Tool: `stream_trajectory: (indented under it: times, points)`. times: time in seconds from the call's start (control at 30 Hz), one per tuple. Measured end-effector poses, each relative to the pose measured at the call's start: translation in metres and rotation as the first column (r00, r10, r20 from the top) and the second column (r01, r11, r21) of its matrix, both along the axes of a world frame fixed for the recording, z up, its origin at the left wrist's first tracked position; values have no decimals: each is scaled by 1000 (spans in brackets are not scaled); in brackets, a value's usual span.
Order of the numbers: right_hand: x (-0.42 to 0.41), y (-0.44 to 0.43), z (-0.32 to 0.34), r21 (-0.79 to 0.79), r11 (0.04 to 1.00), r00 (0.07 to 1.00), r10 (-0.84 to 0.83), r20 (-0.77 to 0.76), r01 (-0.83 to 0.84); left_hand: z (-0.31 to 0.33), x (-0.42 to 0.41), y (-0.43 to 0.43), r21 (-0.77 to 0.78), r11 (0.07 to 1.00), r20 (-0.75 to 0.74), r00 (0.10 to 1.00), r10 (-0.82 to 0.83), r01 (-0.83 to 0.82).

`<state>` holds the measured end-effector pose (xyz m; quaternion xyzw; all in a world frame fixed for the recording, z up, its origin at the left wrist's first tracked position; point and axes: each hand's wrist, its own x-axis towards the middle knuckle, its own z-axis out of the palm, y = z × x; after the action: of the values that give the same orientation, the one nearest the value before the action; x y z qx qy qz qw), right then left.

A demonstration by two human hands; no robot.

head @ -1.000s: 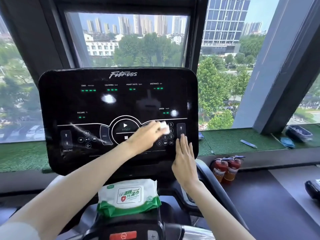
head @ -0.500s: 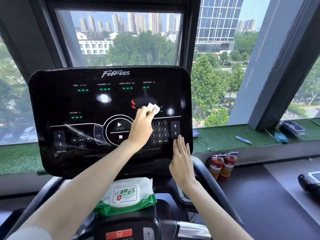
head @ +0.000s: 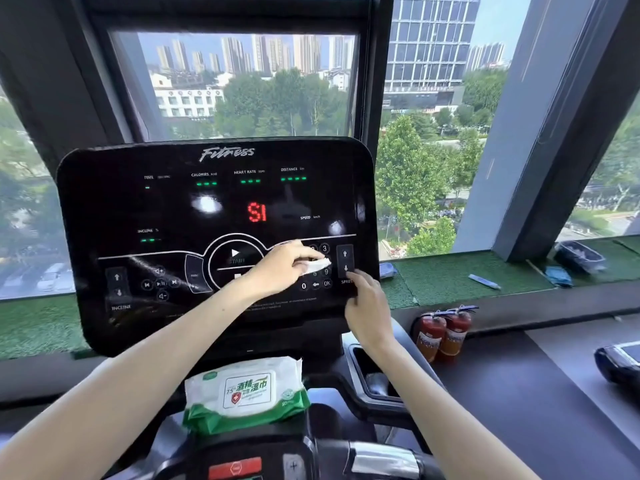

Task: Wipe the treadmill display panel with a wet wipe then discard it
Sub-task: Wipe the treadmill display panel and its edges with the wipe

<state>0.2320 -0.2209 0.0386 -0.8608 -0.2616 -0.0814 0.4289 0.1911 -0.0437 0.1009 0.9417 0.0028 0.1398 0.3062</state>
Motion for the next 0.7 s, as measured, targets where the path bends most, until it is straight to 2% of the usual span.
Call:
stream_trajectory:
  times: [0.1,0.17,0.23,0.3,0.4,0.5,0.57,0.63,0.7]
  points:
    - [4,8,23,317,948,928,129,-350,-12,10,0,-11,-408,913,-40,999,-9,-8]
    - [4,8,36,456,890,853,238,-466,1,13,-1,-20,-622,782,-82,997,-9,-44]
    - [2,4,44,539,842,786,324,-526,13,15,-2,-28,-723,687,-115,993,-19,-70]
    - [1,0,45,595,802,743,369,-558,49,14,-2,-33,-737,671,-120,993,-11,-81]
    - [0,-5,44,628,773,714,387,-584,94,10,-2,-40,-649,752,-101,993,64,-114]
    - [0,-7,44,624,766,745,325,-583,154,7,-2,-47,-532,829,-12,980,200,-176]
    - [0,-5,44,600,789,769,299,-565,134,4,-4,-52,-499,850,13,980,201,-168]
    - [-2,-3,44,575,814,781,306,-544,82,1,-7,-55,-557,818,-50,989,136,-141]
    - [-6,-2,46,578,815,783,332,-525,43,-1,-9,-54,-656,740,-92,989,117,-149]
